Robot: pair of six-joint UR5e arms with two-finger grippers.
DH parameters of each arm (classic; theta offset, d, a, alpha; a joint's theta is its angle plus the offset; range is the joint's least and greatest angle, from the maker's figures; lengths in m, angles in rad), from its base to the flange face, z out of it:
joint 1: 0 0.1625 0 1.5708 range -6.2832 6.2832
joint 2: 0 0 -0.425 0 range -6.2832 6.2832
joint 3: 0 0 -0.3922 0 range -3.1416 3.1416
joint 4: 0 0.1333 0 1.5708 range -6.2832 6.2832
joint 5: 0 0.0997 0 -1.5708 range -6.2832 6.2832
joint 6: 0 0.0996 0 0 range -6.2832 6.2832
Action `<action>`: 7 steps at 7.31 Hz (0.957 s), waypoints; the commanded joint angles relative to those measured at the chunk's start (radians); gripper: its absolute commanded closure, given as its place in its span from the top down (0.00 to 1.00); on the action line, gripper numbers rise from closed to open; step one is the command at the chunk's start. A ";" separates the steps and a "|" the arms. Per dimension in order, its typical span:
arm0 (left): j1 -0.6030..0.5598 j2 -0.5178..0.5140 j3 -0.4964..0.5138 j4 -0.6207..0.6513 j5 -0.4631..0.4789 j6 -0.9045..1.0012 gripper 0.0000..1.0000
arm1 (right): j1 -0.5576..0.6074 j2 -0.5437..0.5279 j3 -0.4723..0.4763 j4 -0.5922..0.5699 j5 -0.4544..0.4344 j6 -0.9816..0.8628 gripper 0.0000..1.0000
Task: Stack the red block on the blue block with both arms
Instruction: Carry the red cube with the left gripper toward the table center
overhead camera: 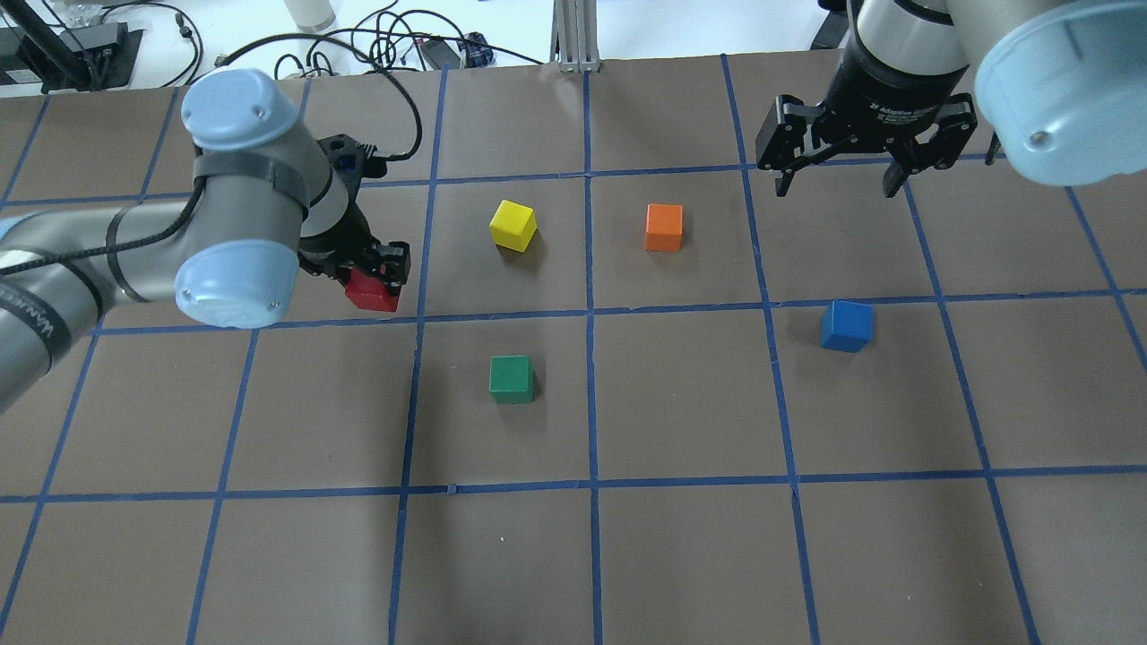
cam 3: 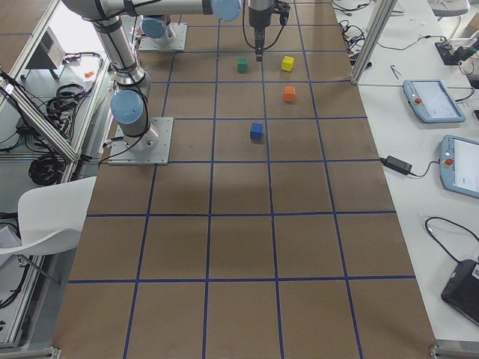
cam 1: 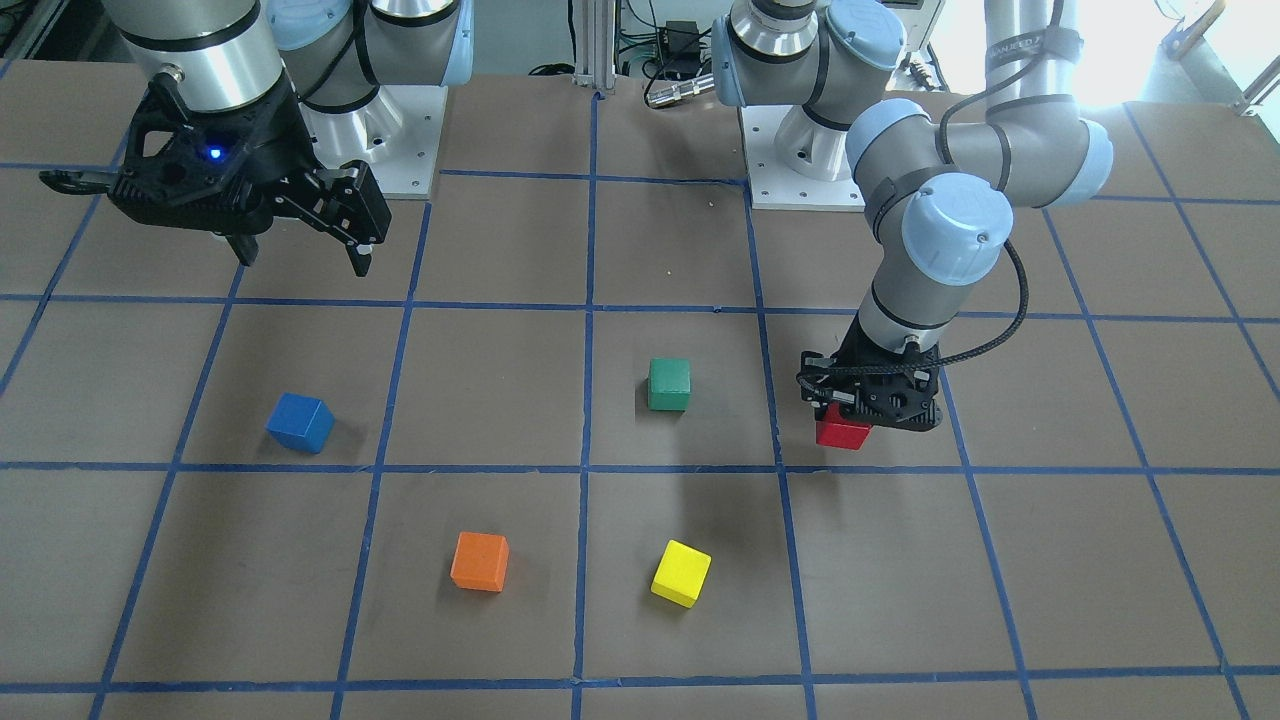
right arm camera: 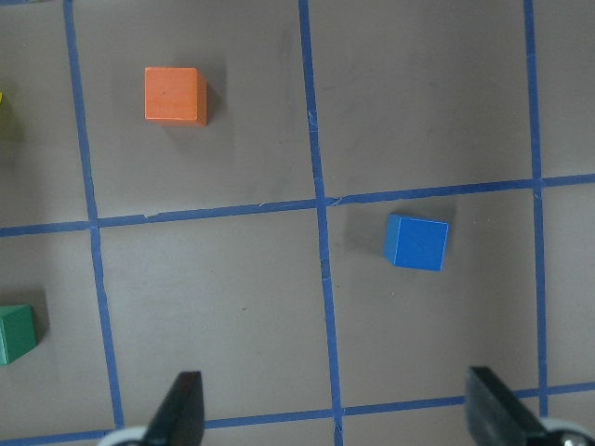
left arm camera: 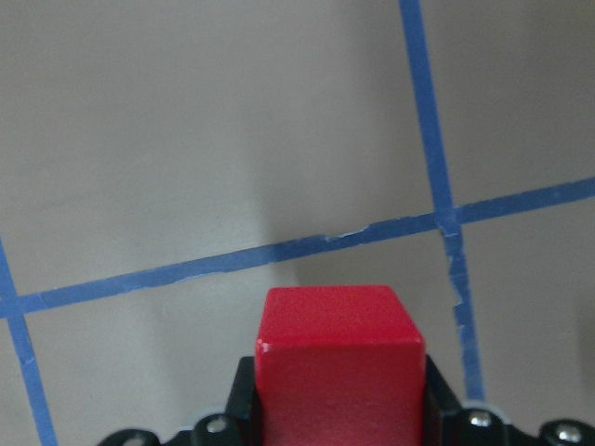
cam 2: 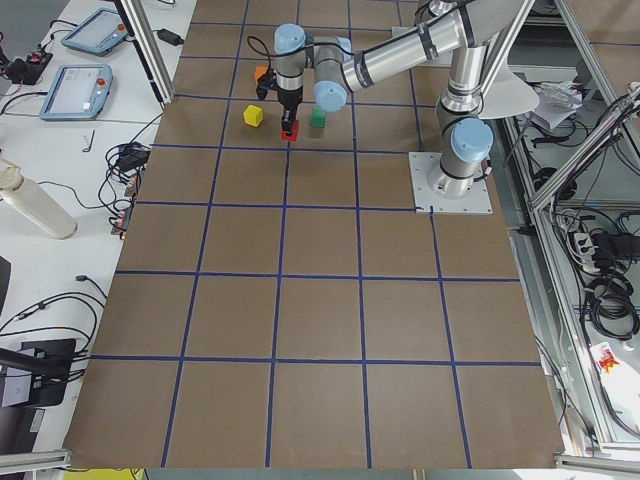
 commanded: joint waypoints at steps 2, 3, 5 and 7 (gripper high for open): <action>-0.179 -0.072 0.198 -0.217 -0.118 -0.191 0.17 | 0.000 -0.001 -0.002 0.002 -0.002 -0.001 1.00; -0.233 -0.098 0.202 -0.217 -0.130 -0.240 0.17 | 0.000 -0.003 0.000 0.000 0.000 -0.005 1.00; -0.323 -0.160 0.205 -0.205 -0.195 -0.355 0.20 | 0.000 -0.004 0.003 0.000 0.000 -0.005 1.00; -0.383 -0.218 0.207 -0.168 -0.195 -0.437 0.21 | 0.000 -0.004 0.001 0.000 0.000 -0.005 1.00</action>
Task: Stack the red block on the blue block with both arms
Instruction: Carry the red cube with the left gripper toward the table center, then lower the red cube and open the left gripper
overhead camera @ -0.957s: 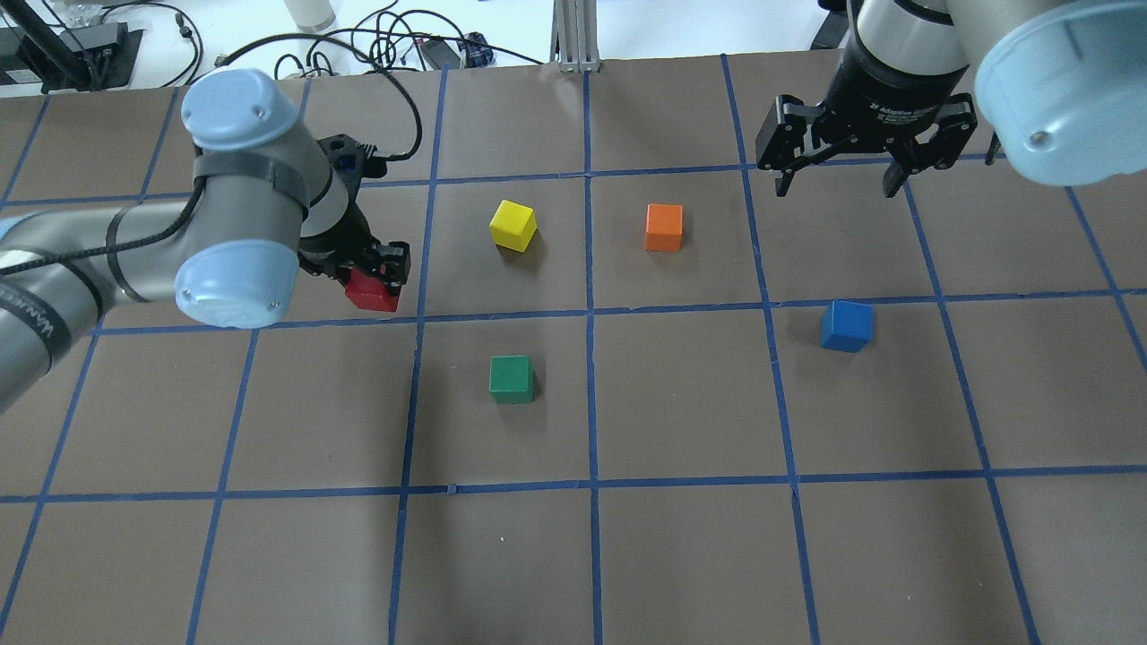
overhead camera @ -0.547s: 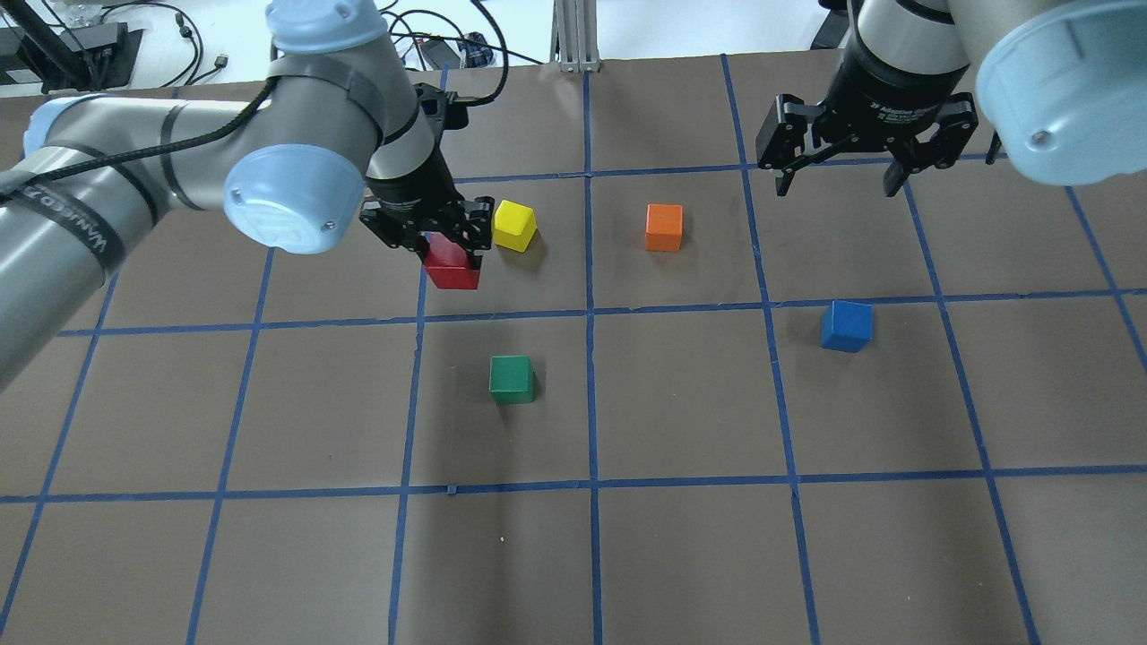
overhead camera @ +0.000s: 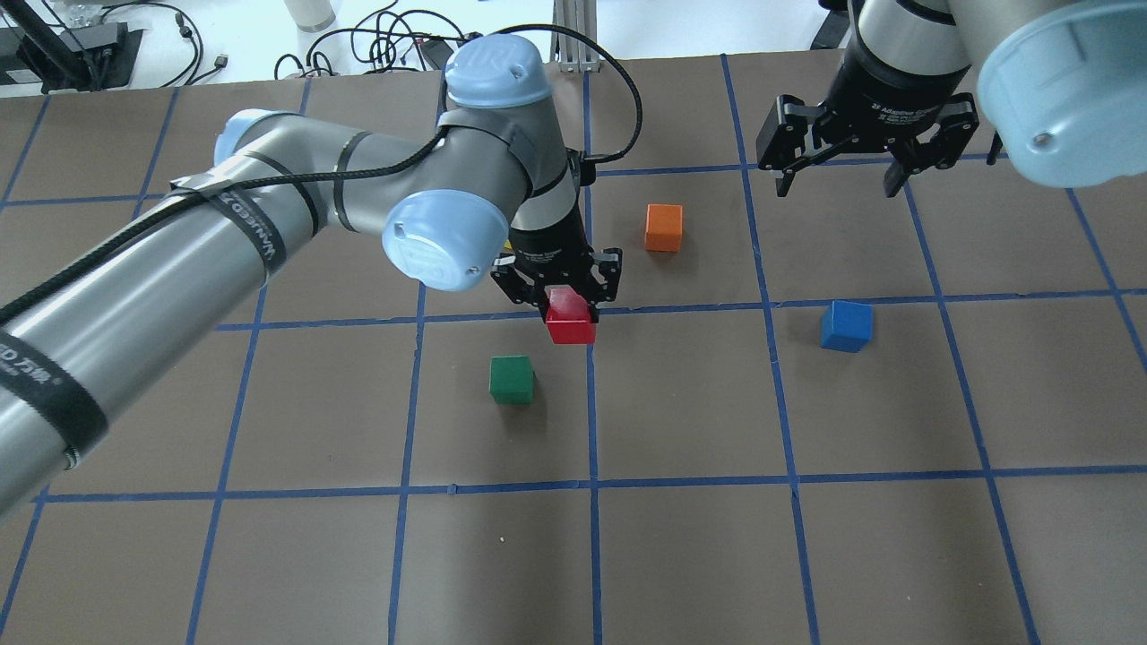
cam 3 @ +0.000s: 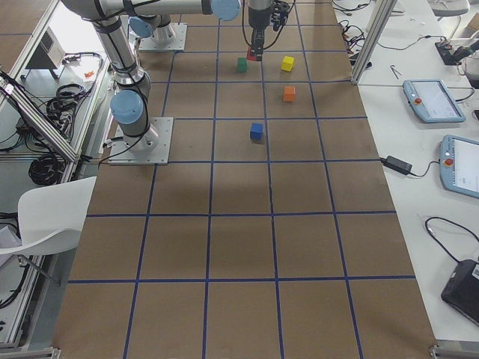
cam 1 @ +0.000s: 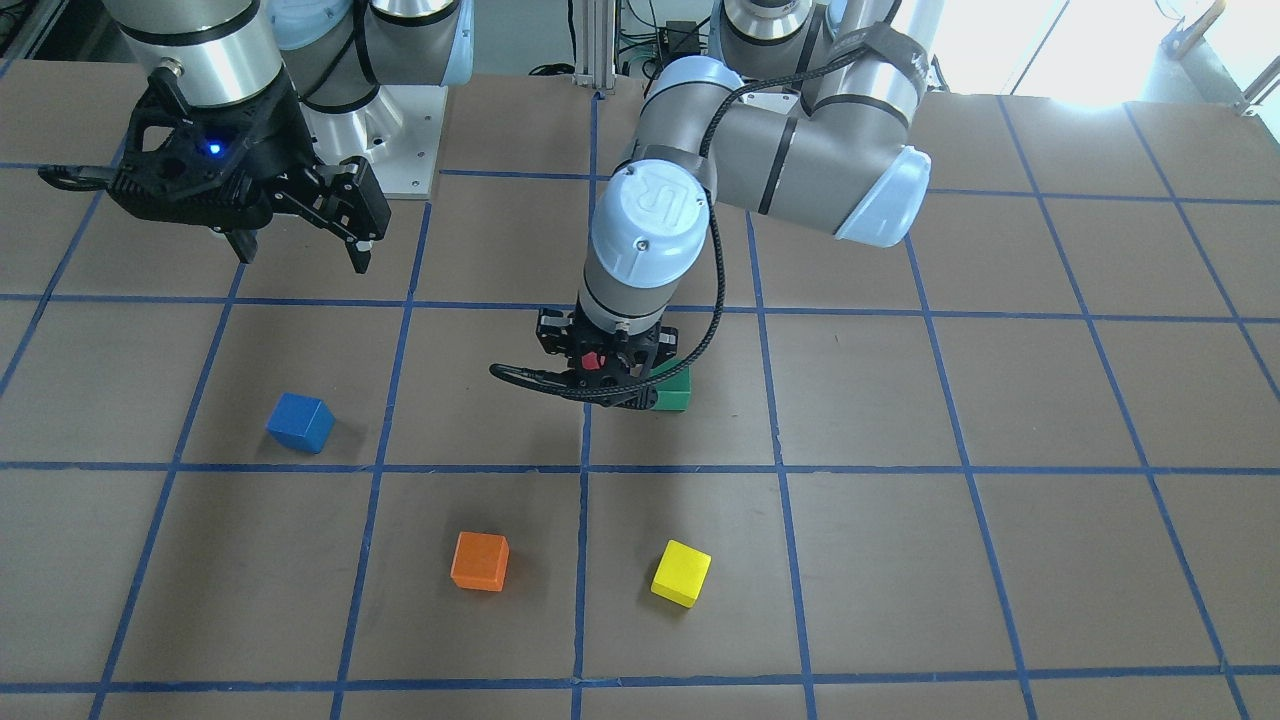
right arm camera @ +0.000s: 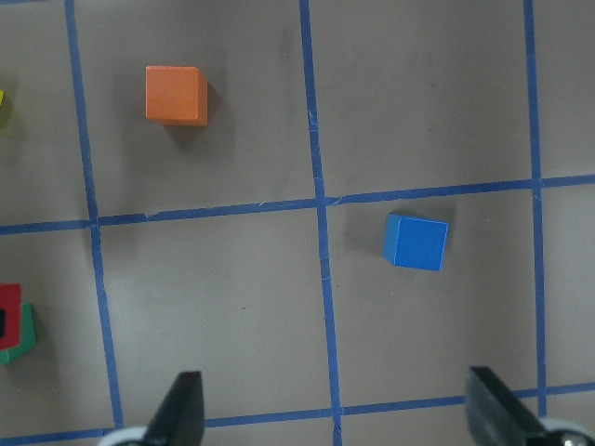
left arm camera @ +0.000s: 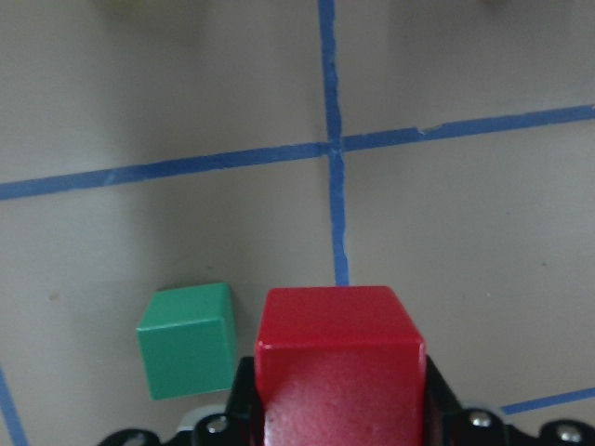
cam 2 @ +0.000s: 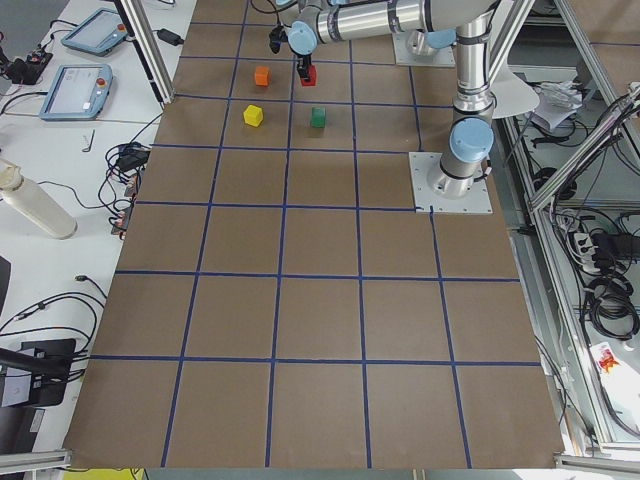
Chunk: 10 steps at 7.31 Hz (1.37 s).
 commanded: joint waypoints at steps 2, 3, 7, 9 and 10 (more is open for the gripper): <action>-0.087 -0.096 0.001 0.083 0.002 -0.084 0.21 | 0.000 0.000 -0.001 0.000 0.000 0.000 1.00; -0.093 -0.117 0.001 0.114 0.004 -0.096 0.21 | 0.000 0.000 0.003 0.000 0.003 0.005 1.00; -0.104 -0.168 0.001 0.142 0.018 -0.136 0.55 | 0.000 0.003 -0.001 0.000 0.003 0.005 1.00; -0.104 -0.164 0.003 0.139 0.058 -0.137 1.00 | 0.000 0.003 -0.001 0.000 0.002 0.005 1.00; -0.099 -0.141 0.003 0.136 0.056 -0.133 1.00 | 0.000 0.003 -0.001 0.000 0.000 0.005 1.00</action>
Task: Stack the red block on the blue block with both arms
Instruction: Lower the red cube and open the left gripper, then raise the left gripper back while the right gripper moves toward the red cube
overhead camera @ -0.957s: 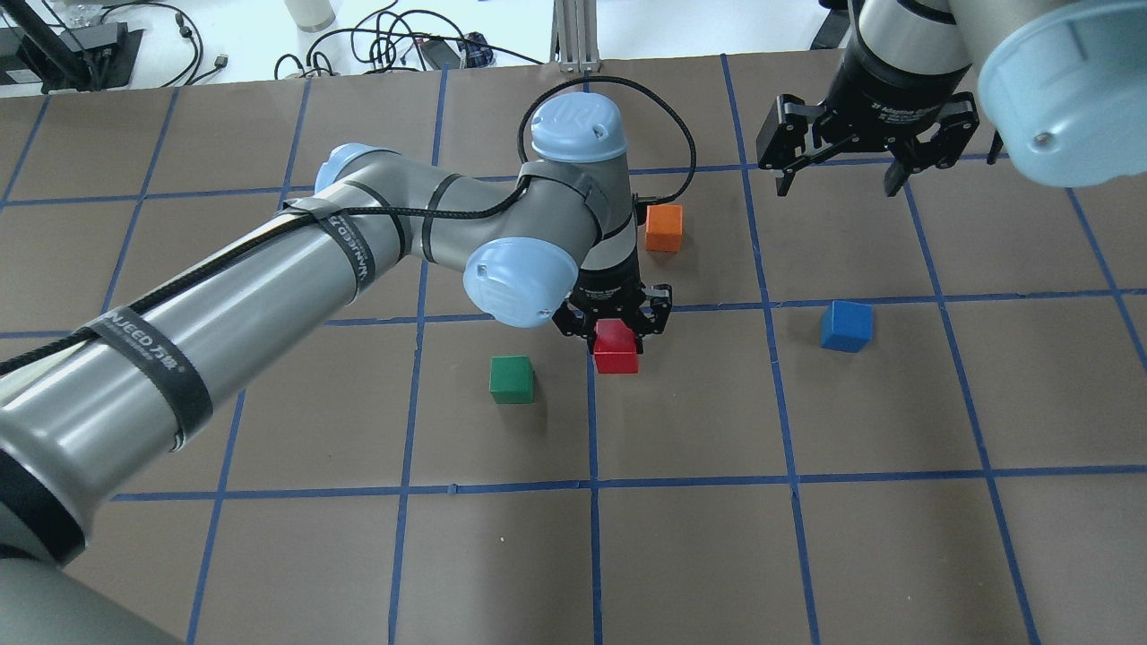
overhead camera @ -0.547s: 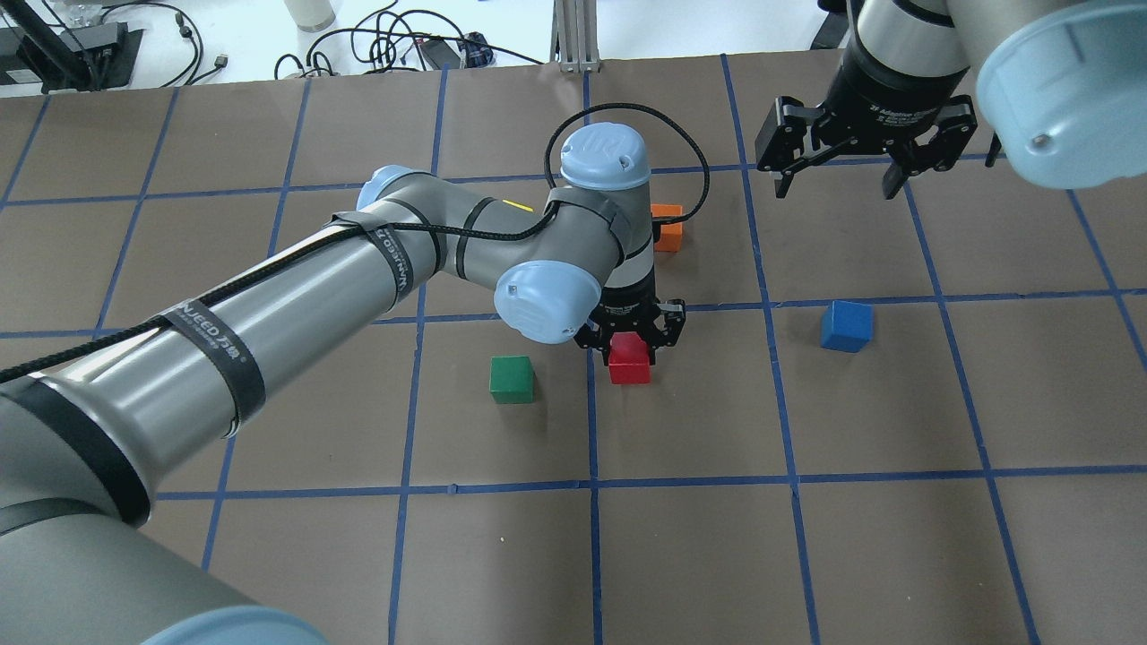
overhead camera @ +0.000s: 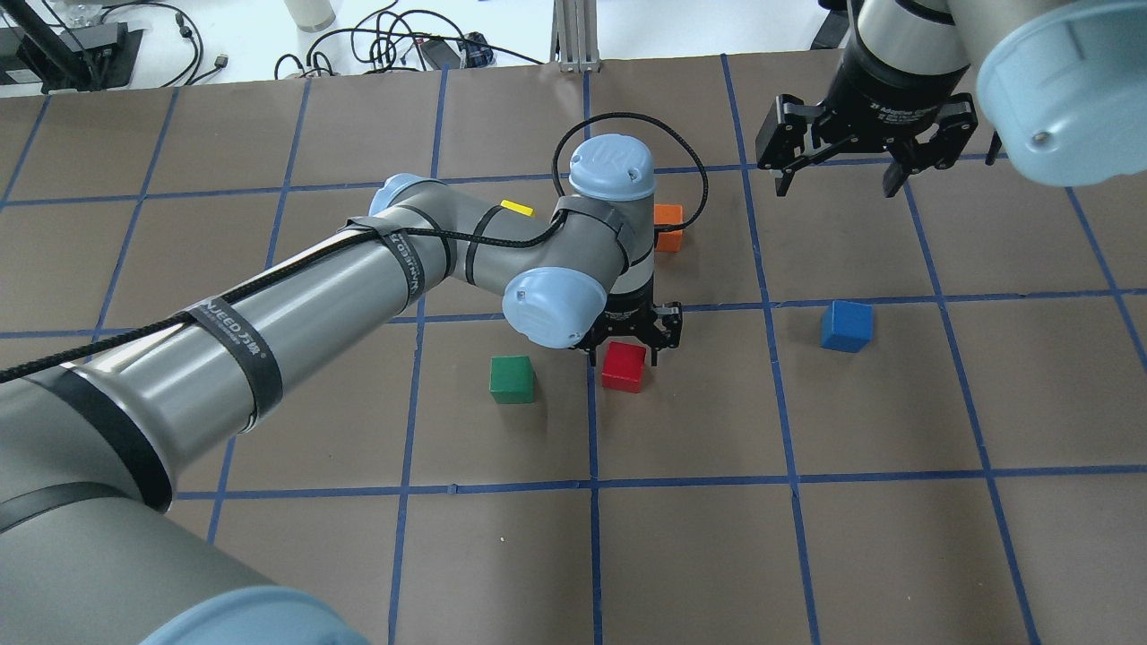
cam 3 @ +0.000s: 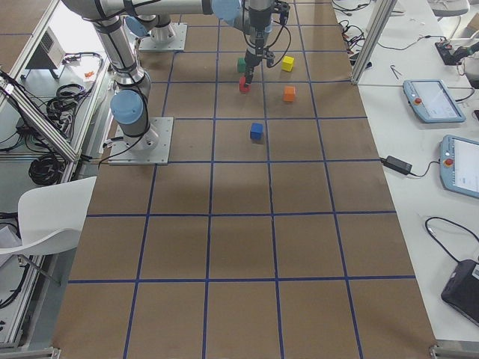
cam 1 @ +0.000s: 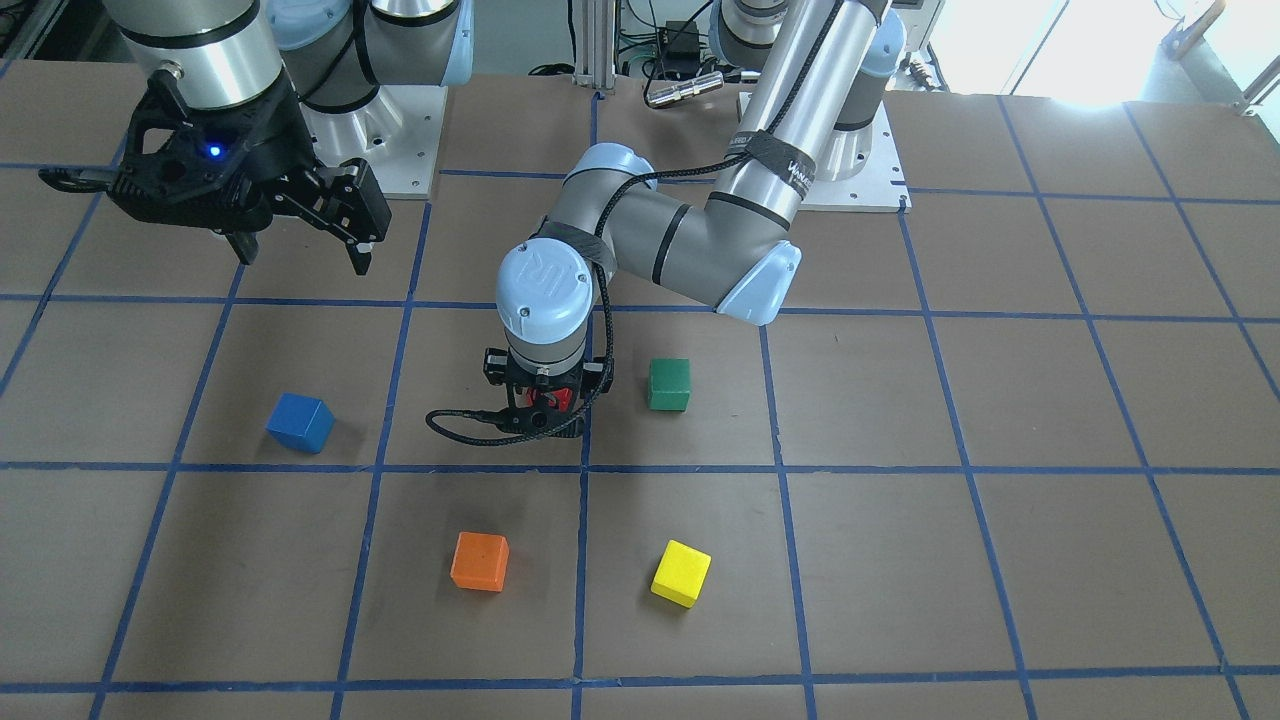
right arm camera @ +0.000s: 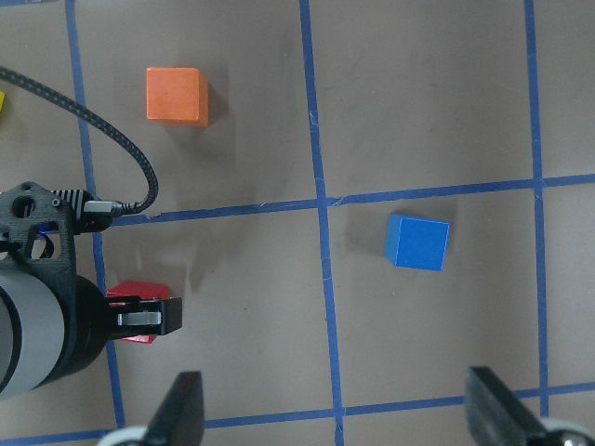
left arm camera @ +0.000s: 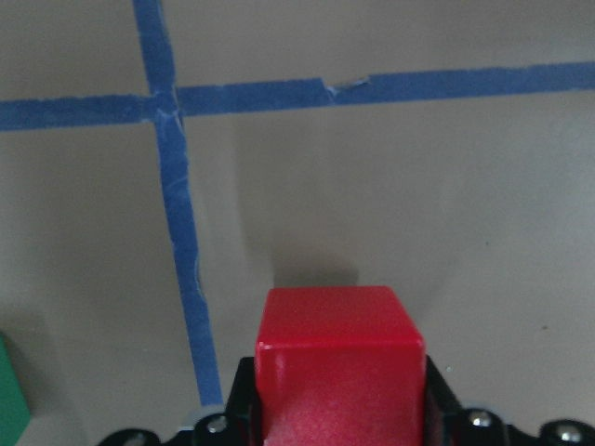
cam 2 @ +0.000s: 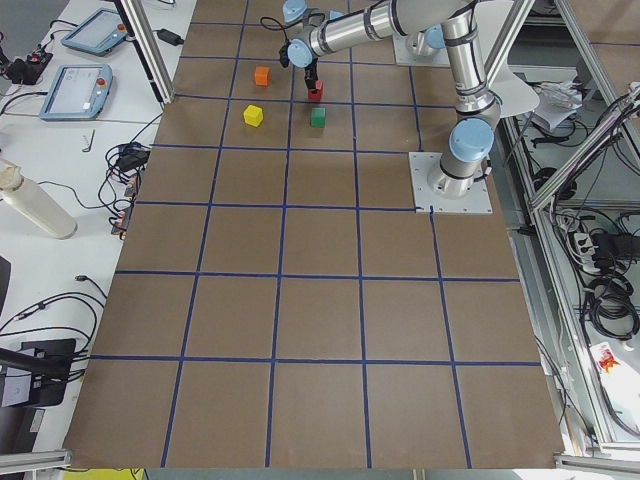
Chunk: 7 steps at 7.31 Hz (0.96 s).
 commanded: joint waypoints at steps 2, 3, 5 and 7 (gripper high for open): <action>0.048 0.080 0.041 -0.036 0.006 0.022 1.00 | 0.000 -0.003 0.007 0.002 0.000 0.000 1.00; 0.115 0.120 0.073 -0.096 0.004 0.054 1.00 | 0.003 -0.001 0.009 0.008 0.009 0.001 1.00; 0.230 0.215 0.136 -0.253 0.007 0.144 1.00 | 0.008 -0.003 0.040 0.002 0.017 0.055 1.00; 0.339 0.302 0.240 -0.443 0.054 0.244 1.00 | 0.052 0.002 0.089 -0.005 0.020 0.112 1.00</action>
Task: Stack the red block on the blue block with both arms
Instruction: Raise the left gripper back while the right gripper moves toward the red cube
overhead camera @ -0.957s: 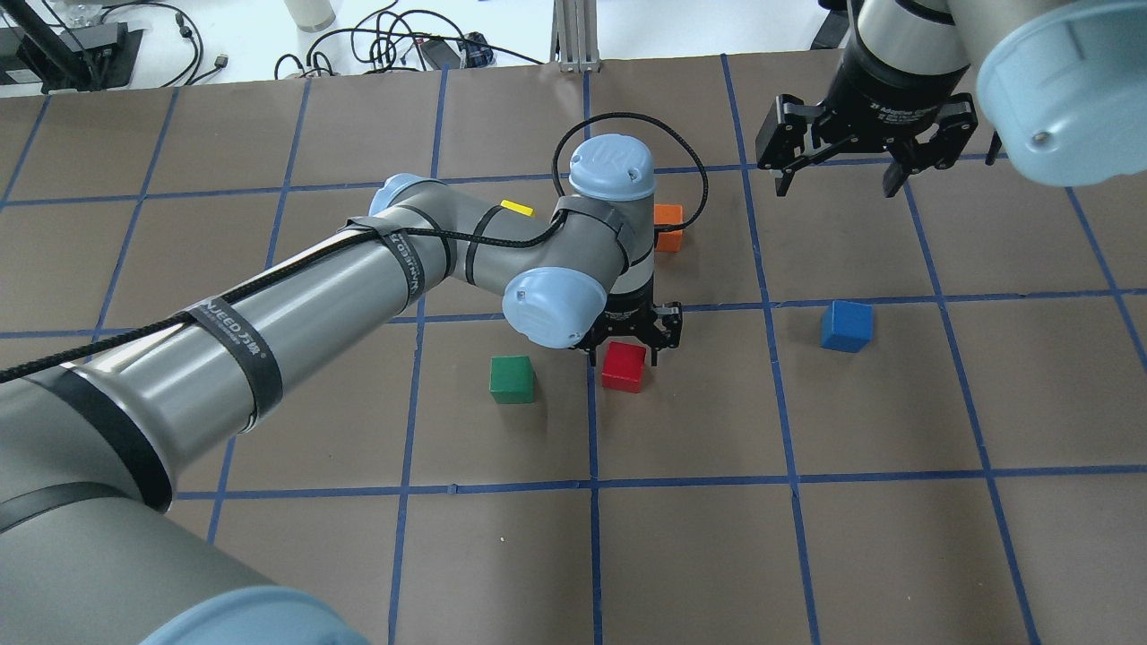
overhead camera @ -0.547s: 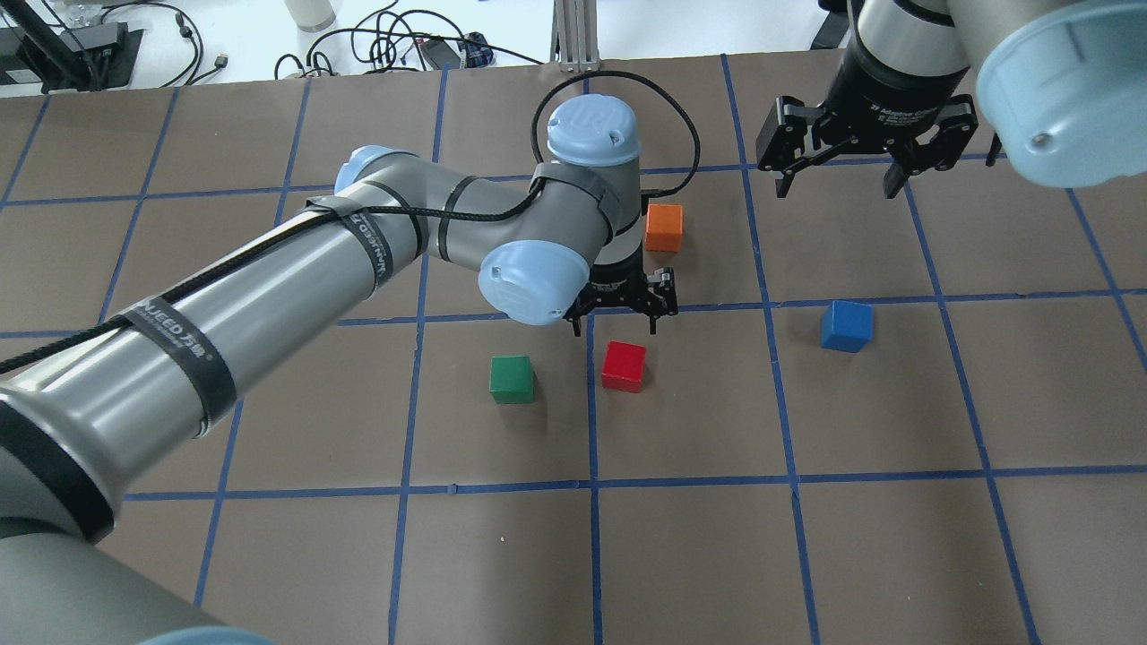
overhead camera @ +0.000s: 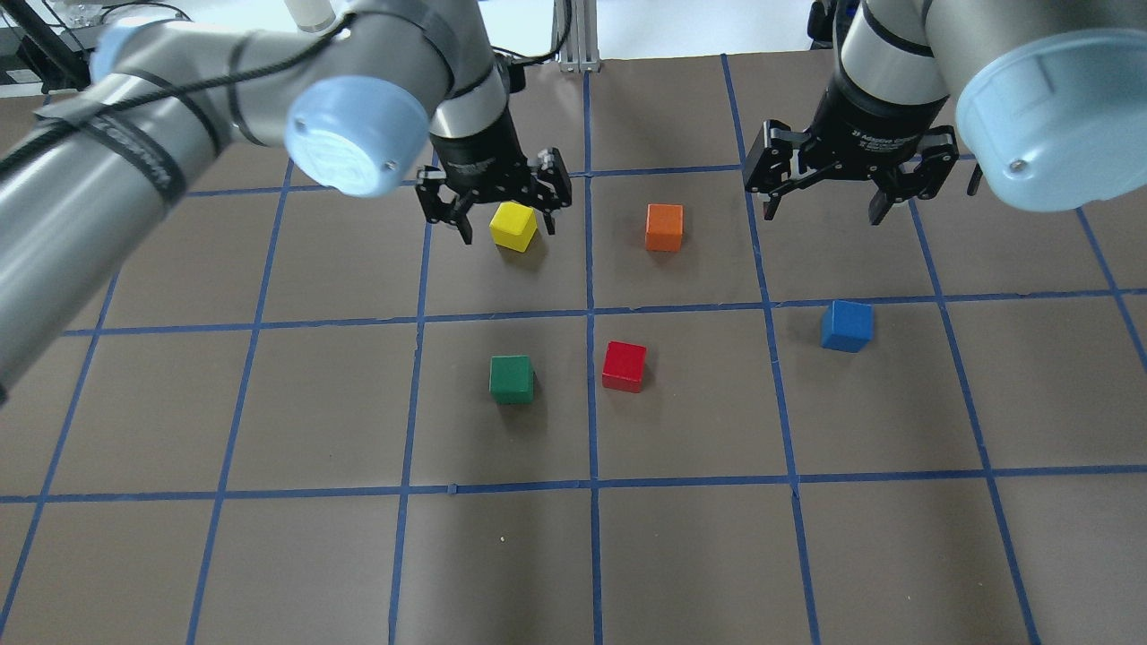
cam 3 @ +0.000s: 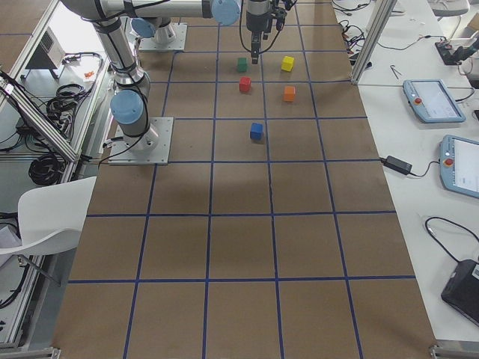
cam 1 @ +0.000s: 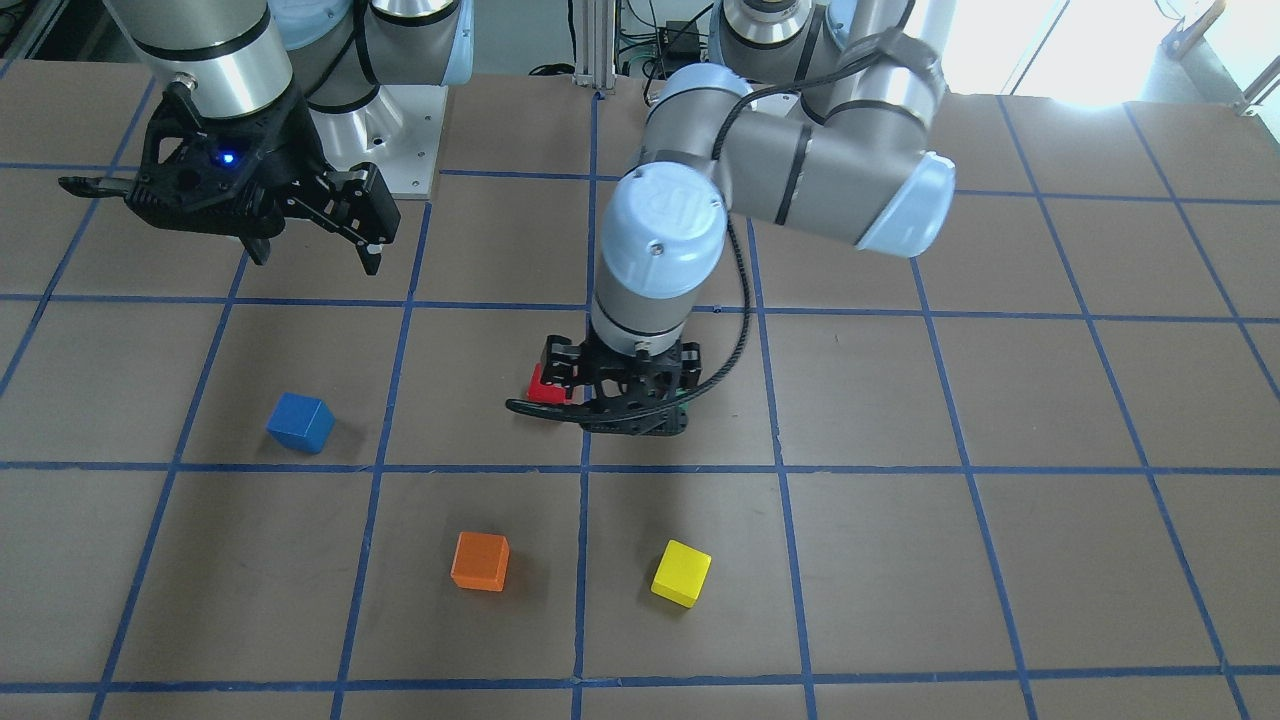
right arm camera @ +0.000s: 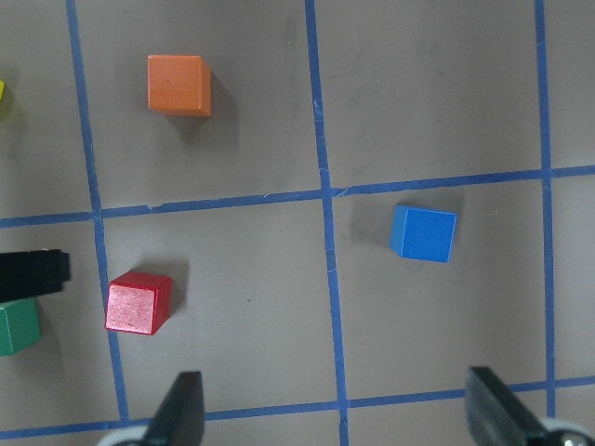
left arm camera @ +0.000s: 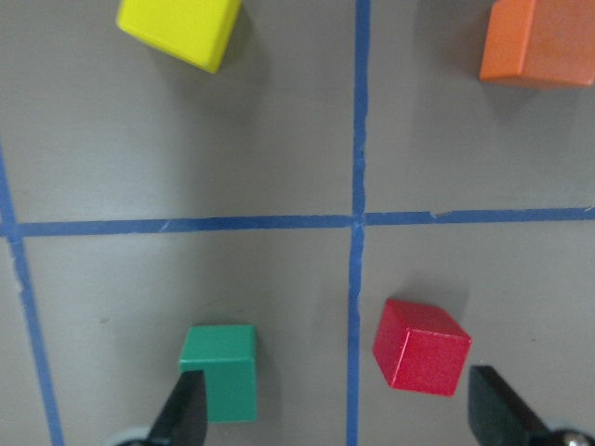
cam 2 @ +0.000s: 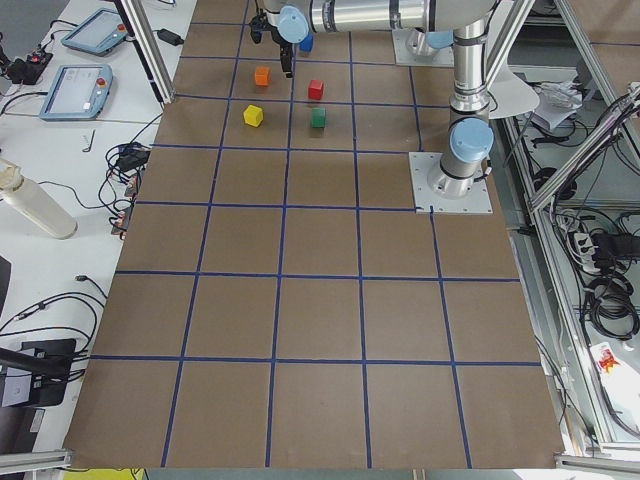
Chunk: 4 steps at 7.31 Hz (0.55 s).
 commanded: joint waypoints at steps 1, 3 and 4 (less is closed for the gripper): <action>0.116 0.087 0.099 -0.196 0.047 0.132 1.00 | 0.084 0.031 0.069 -0.091 0.000 0.140 1.00; 0.142 0.139 0.097 -0.206 0.050 0.166 1.00 | 0.208 0.130 0.136 -0.265 -0.002 0.314 1.00; 0.146 0.150 0.096 -0.200 0.049 0.181 1.00 | 0.260 0.211 0.144 -0.370 0.000 0.404 1.00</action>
